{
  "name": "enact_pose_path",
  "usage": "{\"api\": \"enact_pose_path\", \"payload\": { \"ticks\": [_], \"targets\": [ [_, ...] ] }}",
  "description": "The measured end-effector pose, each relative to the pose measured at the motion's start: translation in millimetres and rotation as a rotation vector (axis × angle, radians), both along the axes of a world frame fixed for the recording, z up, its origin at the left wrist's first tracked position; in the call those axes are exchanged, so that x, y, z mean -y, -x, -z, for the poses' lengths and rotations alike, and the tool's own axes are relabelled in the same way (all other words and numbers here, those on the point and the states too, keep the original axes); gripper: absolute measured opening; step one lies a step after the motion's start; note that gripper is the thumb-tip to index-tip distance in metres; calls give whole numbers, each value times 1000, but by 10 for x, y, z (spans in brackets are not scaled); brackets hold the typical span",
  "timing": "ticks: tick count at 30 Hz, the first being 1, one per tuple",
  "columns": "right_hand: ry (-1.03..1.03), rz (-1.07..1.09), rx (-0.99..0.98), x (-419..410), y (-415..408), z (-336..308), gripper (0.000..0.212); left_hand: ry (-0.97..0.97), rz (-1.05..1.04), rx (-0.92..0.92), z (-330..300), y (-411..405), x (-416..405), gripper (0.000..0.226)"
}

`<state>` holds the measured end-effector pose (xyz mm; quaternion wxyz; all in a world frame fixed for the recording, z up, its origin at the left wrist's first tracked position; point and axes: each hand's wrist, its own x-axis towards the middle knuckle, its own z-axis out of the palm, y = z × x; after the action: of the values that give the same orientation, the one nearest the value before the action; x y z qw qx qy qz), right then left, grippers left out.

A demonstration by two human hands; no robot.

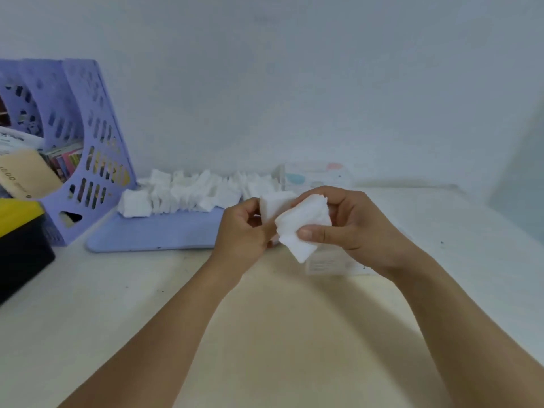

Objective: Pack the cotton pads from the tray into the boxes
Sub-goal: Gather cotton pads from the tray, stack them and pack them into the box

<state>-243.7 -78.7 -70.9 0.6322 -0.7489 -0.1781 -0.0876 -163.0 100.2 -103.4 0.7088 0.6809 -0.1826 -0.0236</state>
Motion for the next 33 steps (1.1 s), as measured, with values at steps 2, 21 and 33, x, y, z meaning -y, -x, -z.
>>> {"api": "enact_pose_path", "payload": {
  "ticks": [2,21,33],
  "targets": [
    [19,71,-2,19,-13,-9,30,-27,13,-10,21,13,-13,24],
    [59,-55,-89,136,25,-55,39,-23,50,55,-83,206,-117,22],
    [223,166,67,92,-61,13,24,45,282,-166,-121,250,-81,19]
  ]
}}
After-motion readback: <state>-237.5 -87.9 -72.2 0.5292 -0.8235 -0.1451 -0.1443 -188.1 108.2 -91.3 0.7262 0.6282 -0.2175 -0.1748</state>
